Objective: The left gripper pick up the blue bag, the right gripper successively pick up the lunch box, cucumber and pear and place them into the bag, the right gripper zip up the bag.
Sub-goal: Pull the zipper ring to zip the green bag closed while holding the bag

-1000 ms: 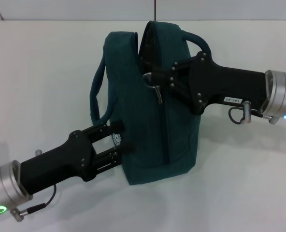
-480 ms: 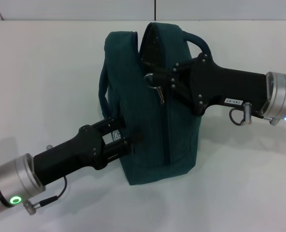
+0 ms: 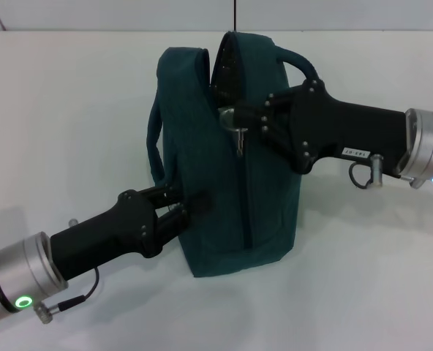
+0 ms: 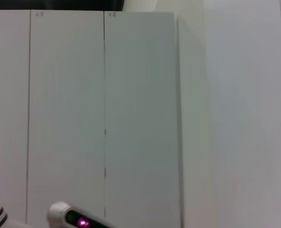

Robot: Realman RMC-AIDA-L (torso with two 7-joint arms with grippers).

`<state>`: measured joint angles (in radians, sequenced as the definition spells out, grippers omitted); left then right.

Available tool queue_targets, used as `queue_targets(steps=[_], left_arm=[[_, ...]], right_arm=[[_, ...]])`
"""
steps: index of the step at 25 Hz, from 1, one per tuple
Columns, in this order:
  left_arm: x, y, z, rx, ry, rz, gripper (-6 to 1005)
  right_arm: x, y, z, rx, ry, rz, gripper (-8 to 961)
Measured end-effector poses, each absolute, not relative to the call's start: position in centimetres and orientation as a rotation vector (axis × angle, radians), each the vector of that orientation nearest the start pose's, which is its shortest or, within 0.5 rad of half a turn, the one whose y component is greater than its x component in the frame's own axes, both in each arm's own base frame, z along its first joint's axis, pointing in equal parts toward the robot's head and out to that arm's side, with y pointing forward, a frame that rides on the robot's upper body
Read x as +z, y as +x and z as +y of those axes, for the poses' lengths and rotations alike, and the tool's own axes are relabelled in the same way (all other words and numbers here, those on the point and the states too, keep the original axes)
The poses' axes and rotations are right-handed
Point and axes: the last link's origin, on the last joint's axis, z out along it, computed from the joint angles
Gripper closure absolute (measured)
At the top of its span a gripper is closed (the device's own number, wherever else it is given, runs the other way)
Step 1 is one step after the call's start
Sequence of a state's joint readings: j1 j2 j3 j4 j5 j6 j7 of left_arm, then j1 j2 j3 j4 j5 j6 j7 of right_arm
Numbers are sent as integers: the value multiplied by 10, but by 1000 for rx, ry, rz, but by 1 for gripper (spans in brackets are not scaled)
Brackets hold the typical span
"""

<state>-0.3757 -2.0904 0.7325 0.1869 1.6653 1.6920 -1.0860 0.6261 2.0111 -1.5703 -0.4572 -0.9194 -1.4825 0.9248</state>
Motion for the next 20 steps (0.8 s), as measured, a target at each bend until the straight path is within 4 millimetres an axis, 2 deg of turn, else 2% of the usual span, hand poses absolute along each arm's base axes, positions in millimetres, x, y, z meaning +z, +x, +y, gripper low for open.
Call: queue_targets(steps=[3,8,14,20], left_arm=[[-50,-282,240,-1269,-2482,-849,602],[-52,-283,236,-1249,-2505,-813,829],[-56,-282,231,-1229,-2560,-767,938],[-55,-283,228,-1217,-2573,-740,940]], right_arm=[[-37,164,339,1241,-2657,42,938],[-34,165,348,1228,-2597,77,938],[-31,163,360,1211,-2543,107,938],[-30,165,364,1196,-2513,130,939]])
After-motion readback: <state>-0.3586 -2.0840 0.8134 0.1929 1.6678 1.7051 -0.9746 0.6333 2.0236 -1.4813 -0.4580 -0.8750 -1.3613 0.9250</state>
